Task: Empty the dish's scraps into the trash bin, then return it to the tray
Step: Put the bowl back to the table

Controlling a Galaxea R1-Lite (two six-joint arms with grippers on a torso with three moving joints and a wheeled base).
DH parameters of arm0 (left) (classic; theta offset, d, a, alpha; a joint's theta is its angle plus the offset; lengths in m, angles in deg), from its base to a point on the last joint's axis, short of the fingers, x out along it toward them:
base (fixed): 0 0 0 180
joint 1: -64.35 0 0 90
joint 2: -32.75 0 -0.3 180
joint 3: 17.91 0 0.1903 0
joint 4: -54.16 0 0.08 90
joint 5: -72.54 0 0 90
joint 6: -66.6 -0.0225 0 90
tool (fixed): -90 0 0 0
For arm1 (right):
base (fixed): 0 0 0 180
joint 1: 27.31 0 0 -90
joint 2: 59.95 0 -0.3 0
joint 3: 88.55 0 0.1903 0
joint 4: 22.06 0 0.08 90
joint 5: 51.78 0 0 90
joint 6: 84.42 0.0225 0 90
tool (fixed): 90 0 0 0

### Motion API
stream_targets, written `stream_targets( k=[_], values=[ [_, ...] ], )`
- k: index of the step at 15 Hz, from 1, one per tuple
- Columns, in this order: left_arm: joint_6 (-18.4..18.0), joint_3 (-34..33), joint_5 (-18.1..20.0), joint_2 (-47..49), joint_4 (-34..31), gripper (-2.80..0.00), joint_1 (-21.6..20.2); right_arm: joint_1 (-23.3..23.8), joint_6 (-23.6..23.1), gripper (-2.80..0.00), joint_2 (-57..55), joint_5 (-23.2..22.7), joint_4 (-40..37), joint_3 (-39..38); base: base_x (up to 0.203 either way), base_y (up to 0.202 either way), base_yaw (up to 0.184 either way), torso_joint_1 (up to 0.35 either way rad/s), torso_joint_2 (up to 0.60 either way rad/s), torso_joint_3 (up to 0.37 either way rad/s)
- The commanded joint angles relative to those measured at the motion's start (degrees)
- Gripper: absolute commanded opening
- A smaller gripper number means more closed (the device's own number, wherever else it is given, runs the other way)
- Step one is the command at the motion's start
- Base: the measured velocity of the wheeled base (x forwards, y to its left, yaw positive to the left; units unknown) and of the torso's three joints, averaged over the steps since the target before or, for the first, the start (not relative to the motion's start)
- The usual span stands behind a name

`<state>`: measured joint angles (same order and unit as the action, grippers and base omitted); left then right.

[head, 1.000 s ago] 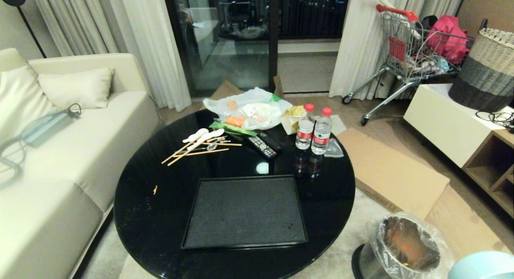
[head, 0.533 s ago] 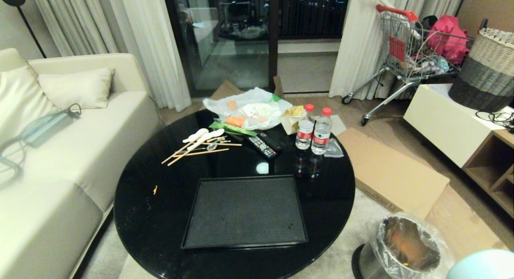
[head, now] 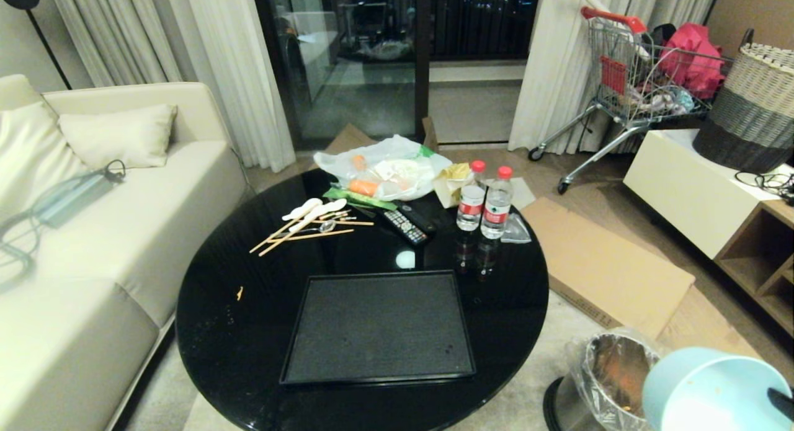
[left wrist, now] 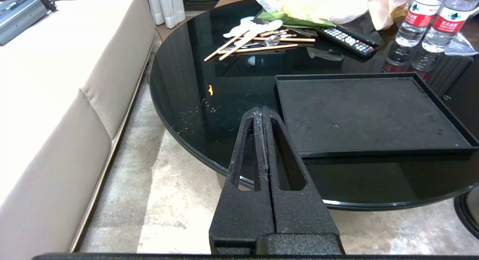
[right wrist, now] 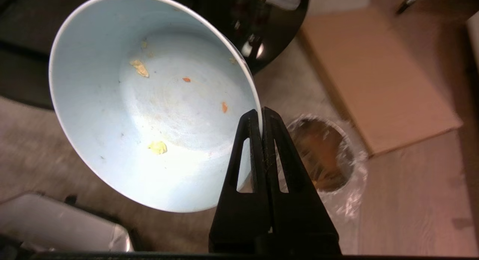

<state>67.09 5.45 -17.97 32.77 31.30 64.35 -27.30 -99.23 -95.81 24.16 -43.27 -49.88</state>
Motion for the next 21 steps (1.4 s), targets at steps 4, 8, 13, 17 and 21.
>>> stream_targets(
  k=[4,8,13,17,21],
  values=[
    [0.04,0.00,-0.02,-0.02,0.02,-2.80,0.00,-4.11,-0.68,-2.80,-31.07,-1.32,2.49,7.66,0.000,0.000,0.000,0.007,0.00,0.001],
    [0.04,0.00,-0.02,-0.02,0.02,-2.80,0.00,-9.33,3.20,-2.80,-51.52,1.21,8.47,18.17,0.000,0.000,0.000,0.000,0.00,0.000],
    [0.04,0.00,-0.02,-0.02,0.02,-2.80,0.00,-20.33,21.05,-2.80,-68.42,12.73,9.91,33.27,0.000,0.000,0.000,0.000,0.00,0.000],
    [0.04,0.00,-0.02,-0.02,0.02,-2.80,0.00,-25.78,28.33,-2.80,-75.28,16.82,7.65,38.68,0.000,0.000,0.000,0.000,0.00,0.000],
    [0.04,0.00,-0.02,-0.02,0.02,-2.80,0.00,-31.21,38.30,-2.80,-82.69,20.76,2.34,48.81,0.000,0.000,0.000,0.000,0.00,0.000]
  ],
)
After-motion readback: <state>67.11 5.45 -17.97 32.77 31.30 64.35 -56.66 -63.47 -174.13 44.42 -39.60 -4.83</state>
